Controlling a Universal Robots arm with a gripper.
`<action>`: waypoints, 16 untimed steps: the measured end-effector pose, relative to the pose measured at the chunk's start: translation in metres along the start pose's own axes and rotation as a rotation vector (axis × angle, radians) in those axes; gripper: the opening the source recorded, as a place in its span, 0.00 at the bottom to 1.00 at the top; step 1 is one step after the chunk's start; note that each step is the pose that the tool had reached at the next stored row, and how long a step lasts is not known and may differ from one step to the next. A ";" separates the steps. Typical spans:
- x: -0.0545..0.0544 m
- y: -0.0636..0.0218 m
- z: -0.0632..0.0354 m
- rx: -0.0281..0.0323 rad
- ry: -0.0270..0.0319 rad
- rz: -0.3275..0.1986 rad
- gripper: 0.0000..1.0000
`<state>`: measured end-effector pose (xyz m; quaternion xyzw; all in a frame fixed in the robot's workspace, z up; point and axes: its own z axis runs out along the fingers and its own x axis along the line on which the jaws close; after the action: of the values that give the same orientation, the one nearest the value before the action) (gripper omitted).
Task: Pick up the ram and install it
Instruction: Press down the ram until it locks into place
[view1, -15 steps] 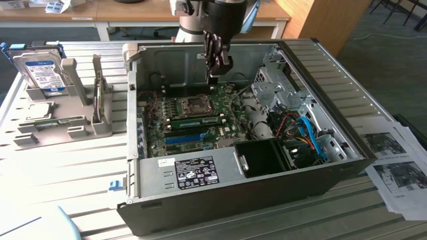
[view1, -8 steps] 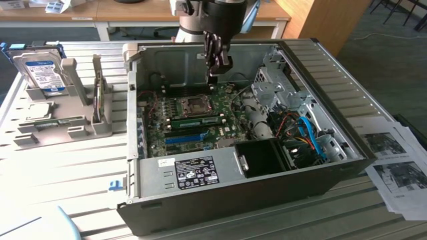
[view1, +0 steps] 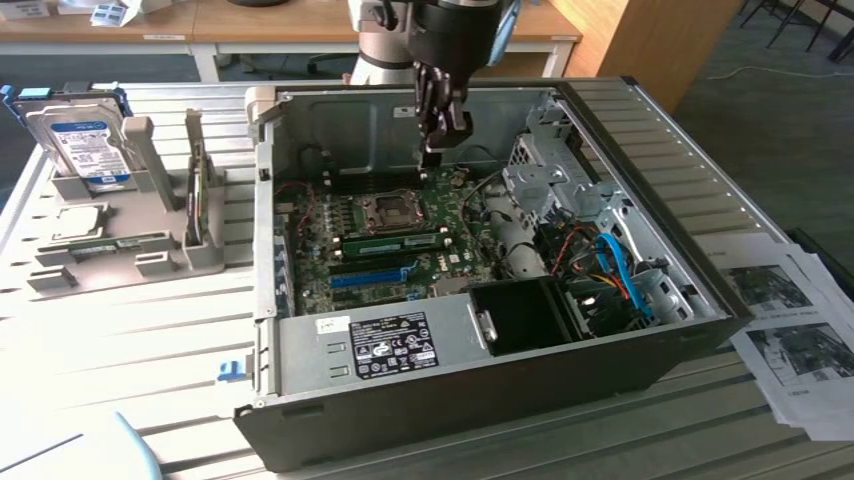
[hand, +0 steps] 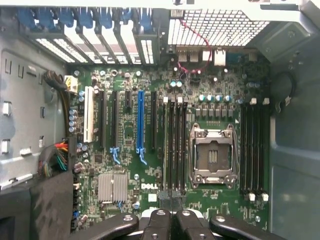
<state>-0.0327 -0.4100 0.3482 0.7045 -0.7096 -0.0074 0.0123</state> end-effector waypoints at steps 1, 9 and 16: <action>0.000 -0.0022 0.0000 -0.0002 -0.0001 0.000 0.09; 0.000 -0.0169 -0.0004 -0.0023 -0.0001 0.000 0.09; 0.000 -0.0211 -0.0006 -0.0034 -0.0001 0.000 0.09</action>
<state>-0.0116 -0.4100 0.3482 0.7045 -0.7095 -0.0086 0.0135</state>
